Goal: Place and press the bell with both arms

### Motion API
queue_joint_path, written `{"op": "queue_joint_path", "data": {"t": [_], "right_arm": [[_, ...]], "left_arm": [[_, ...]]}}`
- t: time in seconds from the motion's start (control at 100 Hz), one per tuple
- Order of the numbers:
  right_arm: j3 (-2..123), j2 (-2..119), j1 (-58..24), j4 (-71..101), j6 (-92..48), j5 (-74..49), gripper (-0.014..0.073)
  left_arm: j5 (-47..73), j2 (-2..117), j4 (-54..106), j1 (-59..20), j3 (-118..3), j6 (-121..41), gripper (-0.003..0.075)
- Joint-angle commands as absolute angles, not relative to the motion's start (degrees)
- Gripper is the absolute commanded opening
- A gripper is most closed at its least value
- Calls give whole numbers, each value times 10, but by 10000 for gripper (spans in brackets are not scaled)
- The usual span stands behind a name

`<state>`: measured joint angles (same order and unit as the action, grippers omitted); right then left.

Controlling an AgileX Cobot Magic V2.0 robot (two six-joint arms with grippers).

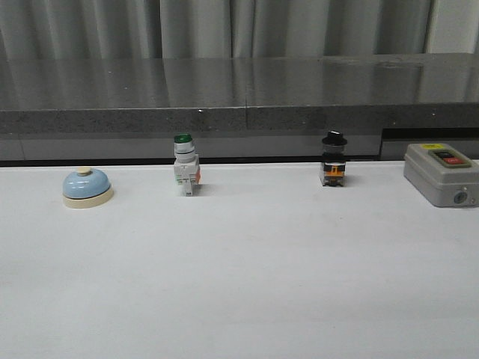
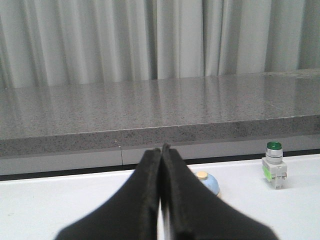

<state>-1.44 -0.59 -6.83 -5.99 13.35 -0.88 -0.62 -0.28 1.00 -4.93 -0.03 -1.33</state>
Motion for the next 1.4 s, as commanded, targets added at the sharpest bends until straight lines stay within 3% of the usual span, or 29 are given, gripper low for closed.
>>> {"op": "queue_joint_path", "data": {"t": [0.0, 0.72, 0.96, 1.23, 1.39], "right_arm": [[-7, -15, -66, -66, 129, 37, -60], [-7, -15, -66, -66, 129, 37, -60], [-7, -15, -66, -66, 129, 37, -60], [-7, -15, -66, -66, 129, 37, -60], [-7, -15, -66, -66, 129, 37, -60]], "left_arm": [[-51, -20, 10, -47, 25, -8, -20], [-34, -9, 74, -47, -11, -8, -20], [32, 75, 76, -47, -146, -8, -20], [246, 248, 78, -47, -340, -8, -20], [313, 346, 78, -47, -421, -8, -20]]}}
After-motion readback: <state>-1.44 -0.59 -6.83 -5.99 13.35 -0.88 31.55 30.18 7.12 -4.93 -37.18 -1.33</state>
